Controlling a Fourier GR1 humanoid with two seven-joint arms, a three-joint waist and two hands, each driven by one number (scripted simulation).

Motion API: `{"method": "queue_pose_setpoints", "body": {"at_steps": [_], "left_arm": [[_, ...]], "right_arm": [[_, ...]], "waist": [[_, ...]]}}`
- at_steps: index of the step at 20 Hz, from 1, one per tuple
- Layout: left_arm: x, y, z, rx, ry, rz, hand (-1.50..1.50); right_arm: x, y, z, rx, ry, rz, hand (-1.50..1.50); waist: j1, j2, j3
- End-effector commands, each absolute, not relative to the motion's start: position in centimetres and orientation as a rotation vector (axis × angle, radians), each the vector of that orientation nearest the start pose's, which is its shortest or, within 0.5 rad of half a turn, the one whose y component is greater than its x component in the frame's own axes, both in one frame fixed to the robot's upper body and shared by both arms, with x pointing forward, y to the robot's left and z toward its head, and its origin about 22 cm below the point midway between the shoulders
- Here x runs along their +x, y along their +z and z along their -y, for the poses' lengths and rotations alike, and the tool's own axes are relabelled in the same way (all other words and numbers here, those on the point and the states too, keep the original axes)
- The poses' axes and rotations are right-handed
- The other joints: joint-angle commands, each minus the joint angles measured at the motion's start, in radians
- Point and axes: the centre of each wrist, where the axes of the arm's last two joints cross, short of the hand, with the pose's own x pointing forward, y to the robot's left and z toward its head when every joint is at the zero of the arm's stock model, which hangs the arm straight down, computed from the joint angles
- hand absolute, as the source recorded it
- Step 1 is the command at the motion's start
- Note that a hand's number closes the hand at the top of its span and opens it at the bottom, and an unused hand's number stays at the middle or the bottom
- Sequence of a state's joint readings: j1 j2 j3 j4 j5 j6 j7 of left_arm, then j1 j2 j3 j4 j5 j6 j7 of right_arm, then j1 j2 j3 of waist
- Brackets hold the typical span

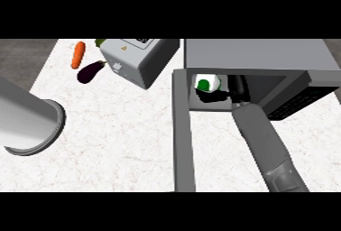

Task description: Pick up the milk, place it into the microwave and close the microwave

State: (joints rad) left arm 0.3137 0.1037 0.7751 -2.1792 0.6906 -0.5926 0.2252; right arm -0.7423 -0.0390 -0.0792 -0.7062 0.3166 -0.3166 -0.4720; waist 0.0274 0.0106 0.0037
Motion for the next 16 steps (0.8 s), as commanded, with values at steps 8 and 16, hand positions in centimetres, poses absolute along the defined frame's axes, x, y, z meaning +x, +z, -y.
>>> {"method": "queue_pose_setpoints", "body": {"at_steps": [8, 16], "left_arm": [[10.8, 12.4, -39.1, -0.009, 0.022, 1.958, -1.5], [10.9, 11.8, -38.3, -0.052, 0.0, 1.958, -1.5]], "right_arm": [[44.0, 4.3, 18.2, -0.554, 0.379, 1.889, 1.5], [44.2, 4.3, 20.3, -0.894, 0.412, 1.934, 1.5]], "waist": [[0.039, 0.017, -0.002], [0.084, 0.038, -0.001]]}}
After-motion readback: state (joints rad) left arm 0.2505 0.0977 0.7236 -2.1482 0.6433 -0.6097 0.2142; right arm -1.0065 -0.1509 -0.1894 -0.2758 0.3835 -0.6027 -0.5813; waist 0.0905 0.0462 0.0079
